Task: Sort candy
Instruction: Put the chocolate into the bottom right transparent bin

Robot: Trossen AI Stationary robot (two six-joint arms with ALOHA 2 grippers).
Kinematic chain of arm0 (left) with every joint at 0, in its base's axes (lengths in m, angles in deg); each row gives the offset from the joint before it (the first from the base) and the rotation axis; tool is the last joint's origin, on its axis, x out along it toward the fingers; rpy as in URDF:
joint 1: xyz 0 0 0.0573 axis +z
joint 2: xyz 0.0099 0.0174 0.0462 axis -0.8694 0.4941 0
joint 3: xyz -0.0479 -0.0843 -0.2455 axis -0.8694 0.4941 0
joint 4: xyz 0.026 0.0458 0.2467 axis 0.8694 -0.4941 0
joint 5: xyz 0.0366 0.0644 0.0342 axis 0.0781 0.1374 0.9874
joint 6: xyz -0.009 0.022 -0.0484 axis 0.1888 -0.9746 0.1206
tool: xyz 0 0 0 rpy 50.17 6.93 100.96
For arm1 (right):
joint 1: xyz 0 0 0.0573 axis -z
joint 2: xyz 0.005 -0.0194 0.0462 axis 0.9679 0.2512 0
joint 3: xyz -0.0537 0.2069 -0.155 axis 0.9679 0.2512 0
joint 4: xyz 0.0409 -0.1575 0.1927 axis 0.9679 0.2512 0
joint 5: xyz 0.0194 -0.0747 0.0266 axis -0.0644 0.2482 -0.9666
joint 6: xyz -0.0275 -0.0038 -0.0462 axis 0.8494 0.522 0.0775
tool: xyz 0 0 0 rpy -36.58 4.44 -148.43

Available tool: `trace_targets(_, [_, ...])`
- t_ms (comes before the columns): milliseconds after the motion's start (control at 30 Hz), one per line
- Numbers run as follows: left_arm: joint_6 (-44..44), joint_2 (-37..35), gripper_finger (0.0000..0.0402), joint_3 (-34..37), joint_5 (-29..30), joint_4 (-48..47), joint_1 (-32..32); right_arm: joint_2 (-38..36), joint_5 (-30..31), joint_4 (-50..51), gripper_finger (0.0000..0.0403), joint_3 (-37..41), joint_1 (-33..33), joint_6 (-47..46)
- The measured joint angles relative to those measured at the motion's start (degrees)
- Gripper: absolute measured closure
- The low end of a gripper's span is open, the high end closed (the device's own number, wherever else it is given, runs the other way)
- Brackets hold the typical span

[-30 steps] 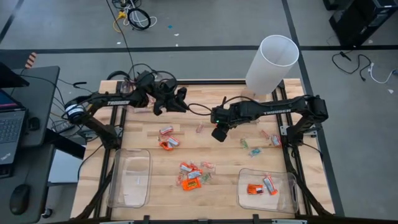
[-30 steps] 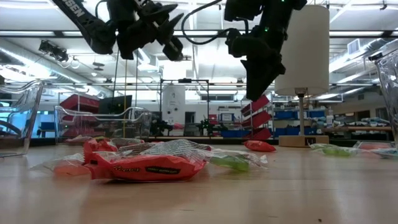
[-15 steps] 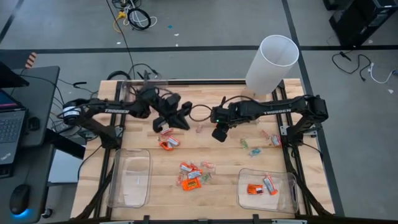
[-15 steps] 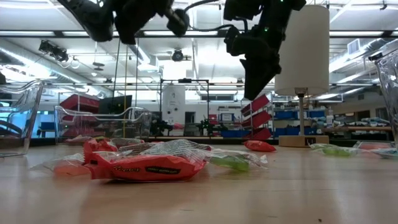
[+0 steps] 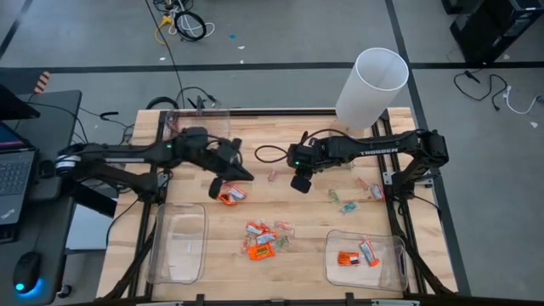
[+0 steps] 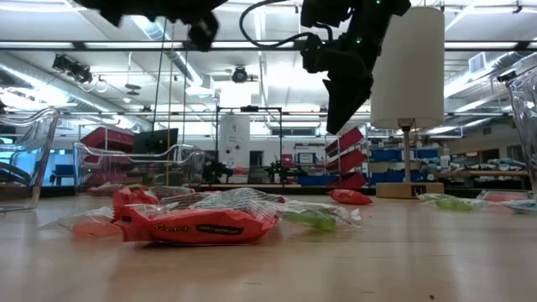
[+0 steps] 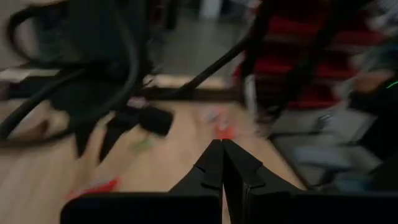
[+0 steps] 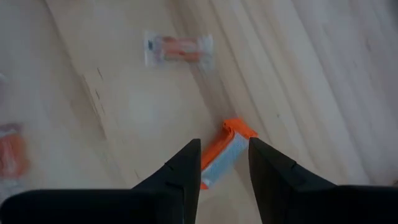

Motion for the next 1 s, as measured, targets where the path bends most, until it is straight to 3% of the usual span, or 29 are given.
trace_targets(267, [-1.6, -11.7, 0.0400, 0.0, 15.1, -15.3, -2.4, -0.6, -1.6, -7.4, 0.0283, 0.0, -0.4, 10.9])
trace_targets(400, [-1.5, -16.8, 0.0400, 0.0, 18.9, -22.1, -2.9, -0.6, -2.7, -9.6, 0.0284, 0.0, -0.8, 11.7])
trace_targets(700, [-1.5, -26.9, 0.0400, 0.0, 26.4, -39.1, -7.7, -0.6, -2.6, -0.8, 0.0284, 1.9, -0.2, -3.3])
trace_targets(1000, [2.2, -36.1, 0.0400, 8.1, 27.7, -36.1, -13.8, -0.6, -1.4, -2.0, 0.0284, 9.1, -0.2, -8.1])
